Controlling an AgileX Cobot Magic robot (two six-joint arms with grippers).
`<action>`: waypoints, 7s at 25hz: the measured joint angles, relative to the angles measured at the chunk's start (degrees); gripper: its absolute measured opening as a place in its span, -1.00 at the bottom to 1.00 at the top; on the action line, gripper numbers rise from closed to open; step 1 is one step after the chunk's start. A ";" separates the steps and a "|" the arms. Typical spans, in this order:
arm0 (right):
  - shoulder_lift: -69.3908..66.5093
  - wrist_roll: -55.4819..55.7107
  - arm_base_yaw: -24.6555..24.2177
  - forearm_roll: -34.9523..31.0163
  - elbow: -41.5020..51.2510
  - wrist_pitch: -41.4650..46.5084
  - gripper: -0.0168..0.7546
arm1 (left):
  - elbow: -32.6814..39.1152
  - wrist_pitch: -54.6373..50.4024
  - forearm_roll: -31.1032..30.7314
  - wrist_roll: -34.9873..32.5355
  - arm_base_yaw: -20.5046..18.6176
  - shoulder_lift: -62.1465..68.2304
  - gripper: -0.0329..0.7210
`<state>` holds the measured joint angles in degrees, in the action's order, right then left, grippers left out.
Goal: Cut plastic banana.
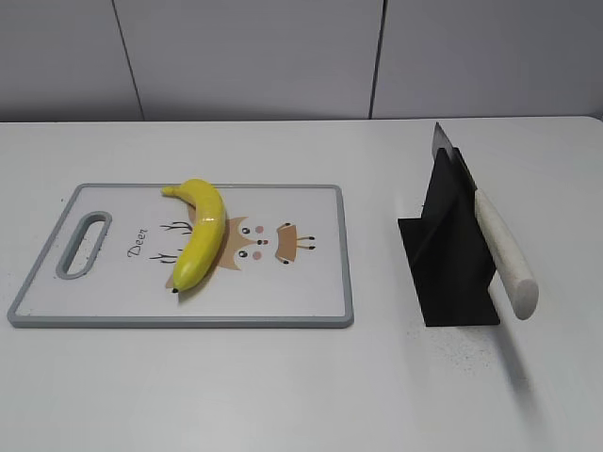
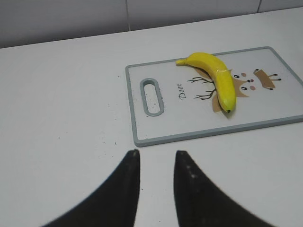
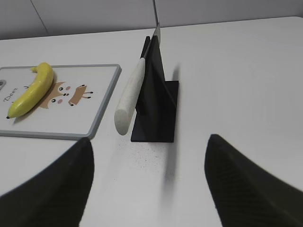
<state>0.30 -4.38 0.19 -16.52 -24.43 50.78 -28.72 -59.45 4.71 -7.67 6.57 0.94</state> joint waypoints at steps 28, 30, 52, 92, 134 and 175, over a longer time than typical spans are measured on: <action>-0.32 0.00 0.00 -1.94 0.00 -2.62 0.52 | 0.00 0.00 0.00 0.00 0.00 0.00 -0.11; -2.30 0.00 0.00 -2.79 -0.23 -2.42 0.57 | 0.00 0.00 0.00 0.00 0.00 0.00 0.21; -49.15 1.04 0.79 -2.48 -26.16 16.95 0.55 | 0.00 0.00 0.00 0.00 0.00 0.00 0.81; -98.42 15.07 19.00 8.53 -38.79 9.09 -0.04 | 0.00 0.05 -0.05 0.00 0.00 0.00 0.72; -94.42 20.20 19.00 6.56 -46.65 17.91 -0.47 | 0.00 0.05 -0.05 0.00 0.00 0.00 0.64; -91.95 -63.12 19.00 3.24 -61.05 14.18 -0.48 | -0.13 0.05 2.70 -4.12 0.00 0.07 0.40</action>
<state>-91.65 -67.49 19.19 -13.28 -85.48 64.97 -28.86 -59.40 7.42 -11.80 6.57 1.01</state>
